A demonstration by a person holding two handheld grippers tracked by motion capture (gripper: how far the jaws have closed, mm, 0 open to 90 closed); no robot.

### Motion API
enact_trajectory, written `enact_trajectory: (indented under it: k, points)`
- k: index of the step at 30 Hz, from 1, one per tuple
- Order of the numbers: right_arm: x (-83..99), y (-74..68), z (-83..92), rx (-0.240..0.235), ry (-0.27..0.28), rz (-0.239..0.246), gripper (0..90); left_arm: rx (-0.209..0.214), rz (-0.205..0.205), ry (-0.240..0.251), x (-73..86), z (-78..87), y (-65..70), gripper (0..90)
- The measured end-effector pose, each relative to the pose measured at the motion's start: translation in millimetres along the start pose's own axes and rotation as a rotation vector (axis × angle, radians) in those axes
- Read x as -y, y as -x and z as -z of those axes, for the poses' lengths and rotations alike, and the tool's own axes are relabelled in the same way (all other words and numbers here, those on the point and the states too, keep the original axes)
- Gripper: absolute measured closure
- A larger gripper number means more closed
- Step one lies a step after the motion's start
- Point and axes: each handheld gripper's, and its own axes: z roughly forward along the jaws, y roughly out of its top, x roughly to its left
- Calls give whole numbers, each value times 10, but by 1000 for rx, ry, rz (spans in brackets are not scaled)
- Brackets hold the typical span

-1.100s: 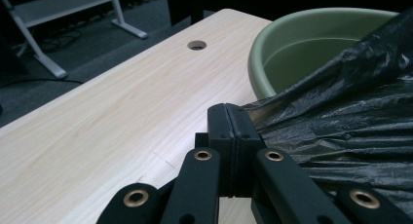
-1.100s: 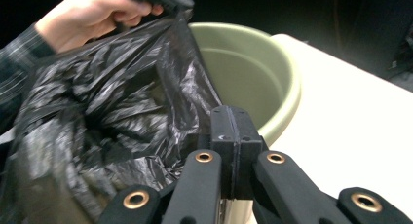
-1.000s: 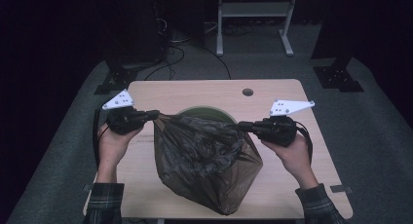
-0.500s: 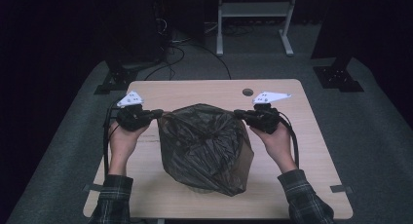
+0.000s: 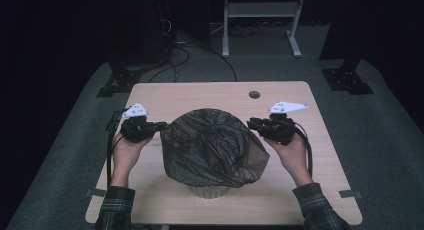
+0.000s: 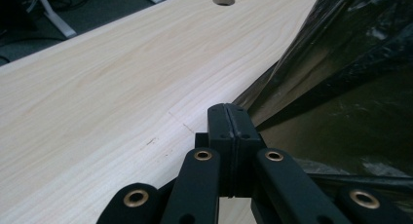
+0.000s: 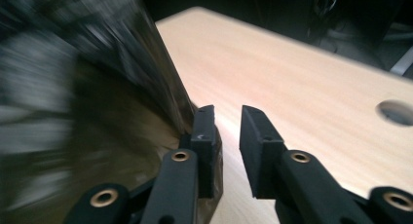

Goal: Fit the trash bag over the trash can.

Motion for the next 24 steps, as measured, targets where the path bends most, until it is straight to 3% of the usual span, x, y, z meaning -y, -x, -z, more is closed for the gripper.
enact_trajectory:
  k: [4, 7, 10, 12, 14, 15, 16, 17, 22, 24]
  points:
    - [-65, -87, 396, -56, 80, 4, 674, 1, -9, 5, -11, 36, 22, 899]
    - [-87, -304, 670, -164, 124, 30, 653, 2, -13, 4, -17, 52, 40, 898]
    - [-56, -572, 828, -269, 127, 62, 649, 2, -15, 8, -10, 74, 62, 898]
    - [-16, -751, 908, -313, 124, 95, 640, 0, -18, 5, -7, 94, 72, 898]
    - [6, -873, 966, -357, 123, 108, 637, -5, -18, 7, -4, 129, 75, 899]
    - [6, -873, 966, -357, 123, 108, 637, -5, -18, 7, -4, 129, 75, 898]
    - [15, -995, 1019, -418, 119, 117, 630, -6, -19, 9, -5, 143, 77, 898]
    - [17, -1053, 1031, -446, 116, 124, 630, -5, -21, 8, -5, 153, 75, 898]
    - [55, -1199, 926, -507, 68, 133, 631, -8, -17, 15, -5, 185, 76, 898]
    - [84, -1241, 874, -517, 51, 139, 710, -7, -17, 16, 0, 185, 78, 898]
